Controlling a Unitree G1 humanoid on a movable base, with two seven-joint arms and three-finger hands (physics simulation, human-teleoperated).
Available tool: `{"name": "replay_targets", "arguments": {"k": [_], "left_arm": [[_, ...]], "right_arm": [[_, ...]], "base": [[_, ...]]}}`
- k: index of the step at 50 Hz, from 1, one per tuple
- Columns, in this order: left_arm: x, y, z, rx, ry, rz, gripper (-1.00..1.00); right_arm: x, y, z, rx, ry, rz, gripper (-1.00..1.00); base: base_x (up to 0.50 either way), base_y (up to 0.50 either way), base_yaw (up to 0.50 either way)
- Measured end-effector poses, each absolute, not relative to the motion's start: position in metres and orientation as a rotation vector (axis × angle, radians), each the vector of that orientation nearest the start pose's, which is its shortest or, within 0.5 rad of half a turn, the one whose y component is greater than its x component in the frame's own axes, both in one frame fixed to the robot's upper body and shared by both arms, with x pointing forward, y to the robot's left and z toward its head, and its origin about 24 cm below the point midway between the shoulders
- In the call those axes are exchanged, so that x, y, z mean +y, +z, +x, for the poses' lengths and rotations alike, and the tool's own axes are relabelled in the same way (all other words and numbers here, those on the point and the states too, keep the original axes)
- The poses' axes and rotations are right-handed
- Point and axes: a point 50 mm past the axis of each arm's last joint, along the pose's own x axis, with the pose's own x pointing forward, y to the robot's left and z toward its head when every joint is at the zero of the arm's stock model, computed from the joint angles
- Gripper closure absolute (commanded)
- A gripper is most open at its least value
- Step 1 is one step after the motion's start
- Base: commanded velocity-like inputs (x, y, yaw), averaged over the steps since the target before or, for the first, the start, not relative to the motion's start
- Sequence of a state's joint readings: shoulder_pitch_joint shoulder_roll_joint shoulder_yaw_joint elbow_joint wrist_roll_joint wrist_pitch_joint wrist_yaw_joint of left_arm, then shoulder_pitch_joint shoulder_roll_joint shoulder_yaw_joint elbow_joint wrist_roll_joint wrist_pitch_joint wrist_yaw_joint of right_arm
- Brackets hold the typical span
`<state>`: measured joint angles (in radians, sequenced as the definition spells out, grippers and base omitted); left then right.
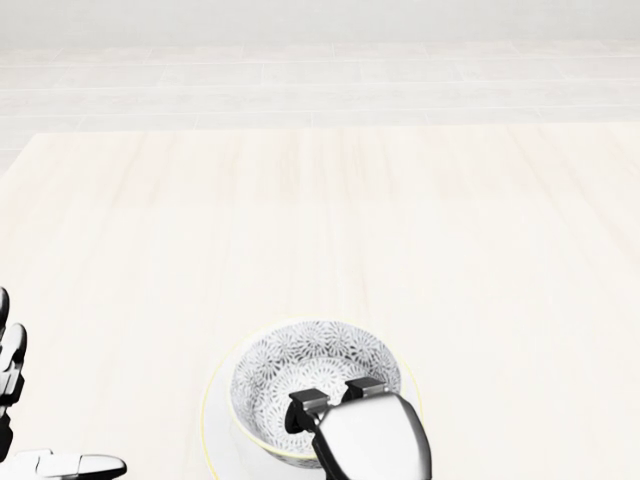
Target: Put the bowl on the plate.
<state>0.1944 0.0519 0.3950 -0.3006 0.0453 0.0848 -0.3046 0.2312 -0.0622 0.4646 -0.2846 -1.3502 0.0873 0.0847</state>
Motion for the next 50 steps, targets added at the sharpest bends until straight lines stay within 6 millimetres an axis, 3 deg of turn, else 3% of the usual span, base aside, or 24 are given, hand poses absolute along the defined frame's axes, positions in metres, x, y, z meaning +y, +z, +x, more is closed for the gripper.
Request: {"name": "replay_targets", "arguments": {"k": [26, 43, 50], "left_arm": [[0.245, 0.067, 0.197, 0.001, 0.127, 0.183, -1.00], [0.244, 0.066, 0.199, 0.001, 0.122, 0.183, -1.00], [0.243, 0.066, 0.200, 0.001, 0.121, 0.182, -1.00]], "right_arm": [[-0.072, 0.046, 0.185, -0.164, 0.324, -1.311, 0.04], [-0.075, 0.053, 0.175, -0.172, 0.329, -1.331, -0.21], [-0.075, 0.055, 0.172, -0.178, 0.333, -1.336, -0.22]], "base": [[0.00, 0.00, 0.00], [0.00, 0.00, 0.00], [0.00, 0.00, 0.00]]}}
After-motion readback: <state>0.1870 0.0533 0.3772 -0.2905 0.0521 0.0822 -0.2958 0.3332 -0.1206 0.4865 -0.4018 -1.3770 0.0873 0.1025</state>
